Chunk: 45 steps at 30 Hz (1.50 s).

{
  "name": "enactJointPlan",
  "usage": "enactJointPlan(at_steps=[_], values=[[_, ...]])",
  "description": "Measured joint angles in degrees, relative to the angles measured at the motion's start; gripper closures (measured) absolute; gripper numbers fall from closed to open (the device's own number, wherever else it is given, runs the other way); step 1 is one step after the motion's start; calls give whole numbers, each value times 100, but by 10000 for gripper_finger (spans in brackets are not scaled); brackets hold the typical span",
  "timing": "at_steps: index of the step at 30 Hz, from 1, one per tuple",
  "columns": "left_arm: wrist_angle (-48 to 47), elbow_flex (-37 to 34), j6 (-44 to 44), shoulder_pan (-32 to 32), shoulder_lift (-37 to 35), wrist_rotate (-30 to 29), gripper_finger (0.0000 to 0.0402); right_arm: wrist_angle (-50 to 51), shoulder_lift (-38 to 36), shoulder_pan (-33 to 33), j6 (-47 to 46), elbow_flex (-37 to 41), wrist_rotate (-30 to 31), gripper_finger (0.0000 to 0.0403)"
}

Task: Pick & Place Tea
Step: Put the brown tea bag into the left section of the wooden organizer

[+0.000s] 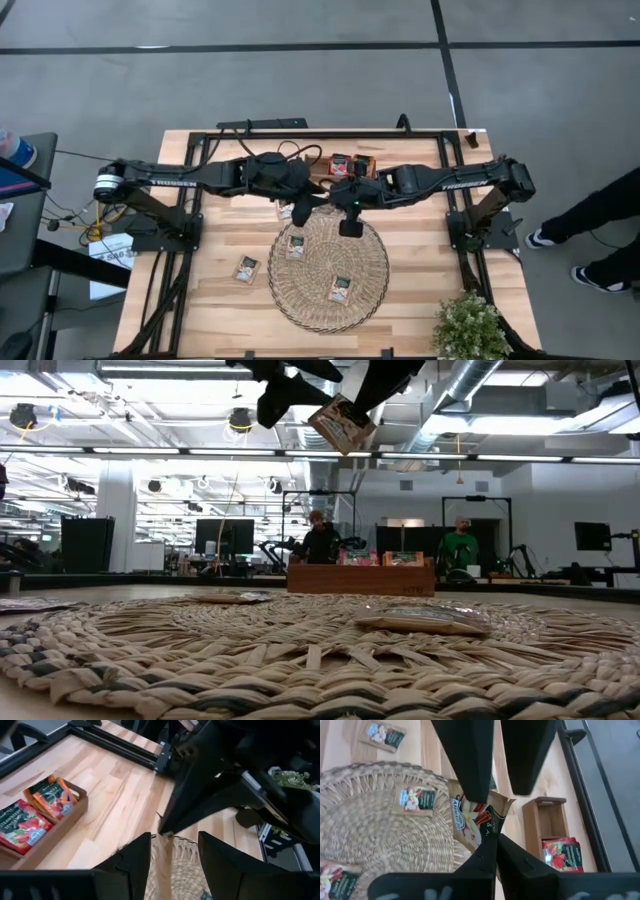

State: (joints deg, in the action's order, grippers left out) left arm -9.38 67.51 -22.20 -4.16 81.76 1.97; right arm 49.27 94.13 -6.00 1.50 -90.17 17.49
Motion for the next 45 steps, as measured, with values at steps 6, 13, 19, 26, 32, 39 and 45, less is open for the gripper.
enactJointPlan(at_steps=[6,13,19,26,32,39,45], values=[[5,0,0,0,57,-25,246,-174,0,0,-2,0,-8,403],[-16,0,1,0,92,-26,246,-181,-2,0,-2,0,-10,403],[12,0,14,0,92,-35,249,-202,-2,0,-2,0,-10,403],[19,0,280,0,92,-75,328,-207,-4,0,0,0,-10,403],[92,0,470,0,92,-75,398,-212,-7,0,0,0,-11,403],[93,0,529,0,90,-75,401,-241,-7,0,0,0,-13,403],[91,0,615,2,89,-79,401,-251,-7,2,46,0,-127,398]])
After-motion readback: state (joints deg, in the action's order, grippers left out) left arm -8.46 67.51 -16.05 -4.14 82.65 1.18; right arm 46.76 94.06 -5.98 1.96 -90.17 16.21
